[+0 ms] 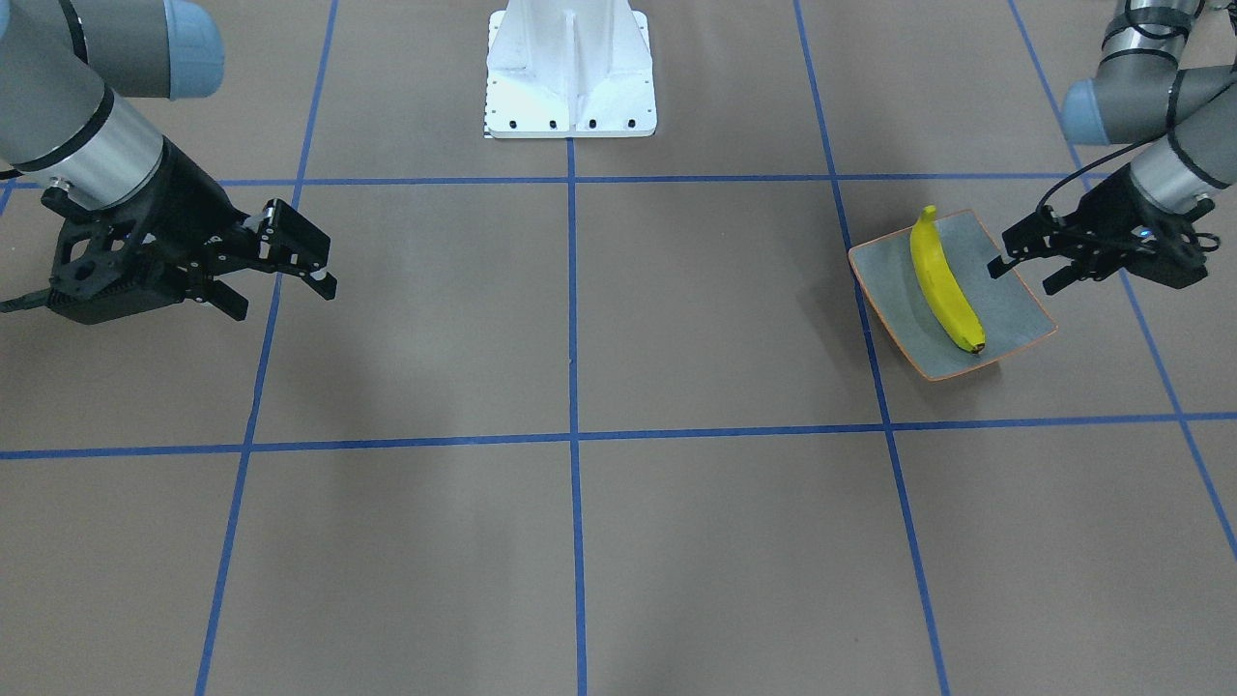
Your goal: Transfer all bananas from basket to plate
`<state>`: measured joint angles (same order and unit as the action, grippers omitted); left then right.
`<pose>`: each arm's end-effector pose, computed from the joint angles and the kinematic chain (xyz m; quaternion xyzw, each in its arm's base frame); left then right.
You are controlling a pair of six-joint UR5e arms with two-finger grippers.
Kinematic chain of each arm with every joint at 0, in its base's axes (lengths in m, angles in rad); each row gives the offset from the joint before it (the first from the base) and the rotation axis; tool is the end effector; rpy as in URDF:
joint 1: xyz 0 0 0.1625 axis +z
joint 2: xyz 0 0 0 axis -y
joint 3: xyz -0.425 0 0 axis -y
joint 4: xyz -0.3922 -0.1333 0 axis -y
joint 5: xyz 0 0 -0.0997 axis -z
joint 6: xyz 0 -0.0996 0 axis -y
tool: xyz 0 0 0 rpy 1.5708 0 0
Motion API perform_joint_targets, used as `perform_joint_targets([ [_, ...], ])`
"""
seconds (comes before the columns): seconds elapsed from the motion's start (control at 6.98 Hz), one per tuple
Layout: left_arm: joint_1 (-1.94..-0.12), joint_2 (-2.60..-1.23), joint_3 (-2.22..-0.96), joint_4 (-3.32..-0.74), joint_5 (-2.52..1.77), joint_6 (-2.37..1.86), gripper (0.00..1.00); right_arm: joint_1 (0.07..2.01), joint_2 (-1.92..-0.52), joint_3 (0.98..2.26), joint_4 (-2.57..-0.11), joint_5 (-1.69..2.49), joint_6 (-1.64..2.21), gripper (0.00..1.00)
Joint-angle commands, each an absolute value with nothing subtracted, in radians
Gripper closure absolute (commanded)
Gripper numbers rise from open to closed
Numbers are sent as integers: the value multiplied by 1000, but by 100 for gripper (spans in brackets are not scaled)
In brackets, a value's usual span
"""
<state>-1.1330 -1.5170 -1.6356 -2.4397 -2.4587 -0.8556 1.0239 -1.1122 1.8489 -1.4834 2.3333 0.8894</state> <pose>0.1533 -0.4597 0.5458 0.0728 0.5419 0.0095 0.8372 -0.2565 -0.5454 0.2558 0.0556 -0.5013 -0.0019 0.8635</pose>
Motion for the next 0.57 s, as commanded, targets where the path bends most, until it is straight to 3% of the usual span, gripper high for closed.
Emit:
perform_joint_targets([
  [0.0,-1212,-1519,-1634,-2409,-2488,-771,0,1110,-1120,1807,-1588,2332,685,1],
  [0.43,-1279,-1519,-1646,-2243,-2386,-498,0,1244,-1208,1798,-1816,2226,243,1],
])
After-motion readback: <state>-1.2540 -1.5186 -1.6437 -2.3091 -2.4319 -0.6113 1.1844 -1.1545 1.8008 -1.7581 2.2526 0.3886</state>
